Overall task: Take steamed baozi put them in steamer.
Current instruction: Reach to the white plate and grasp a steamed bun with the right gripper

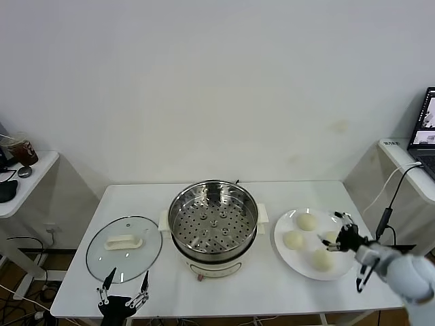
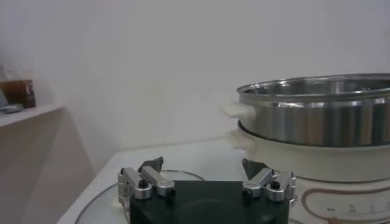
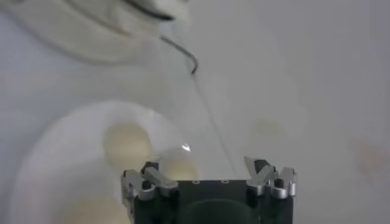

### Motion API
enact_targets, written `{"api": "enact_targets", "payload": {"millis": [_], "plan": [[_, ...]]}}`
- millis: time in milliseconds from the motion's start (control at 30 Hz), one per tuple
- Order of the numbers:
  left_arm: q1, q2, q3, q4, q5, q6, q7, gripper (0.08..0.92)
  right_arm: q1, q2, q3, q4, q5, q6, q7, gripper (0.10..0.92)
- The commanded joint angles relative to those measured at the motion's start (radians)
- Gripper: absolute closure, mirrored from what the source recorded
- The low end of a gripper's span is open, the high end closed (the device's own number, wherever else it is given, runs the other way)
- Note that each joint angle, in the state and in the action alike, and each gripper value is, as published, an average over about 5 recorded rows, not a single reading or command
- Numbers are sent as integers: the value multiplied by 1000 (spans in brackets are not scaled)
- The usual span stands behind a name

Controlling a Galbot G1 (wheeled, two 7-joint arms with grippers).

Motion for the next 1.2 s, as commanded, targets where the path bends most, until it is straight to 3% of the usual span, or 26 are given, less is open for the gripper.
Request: {"api": "enact_targets", "payload": {"millis": [33, 433, 700, 1200], "plan": [[-8, -13, -16, 6, 61, -14, -3, 177, 515, -169, -409, -267, -87, 15, -294, 203], [-29, -14, -40, 20, 91, -27, -2, 177, 900, -17, -896, -547, 14, 16, -450, 203], [-25, -13, -65, 23, 95, -45, 0, 177, 980, 106, -1001, -697, -14, 26, -428, 203], [-25, -9, -88, 30, 100, -60, 1, 177, 997, 219, -1044, -806, -14, -1, -381, 214]]}}
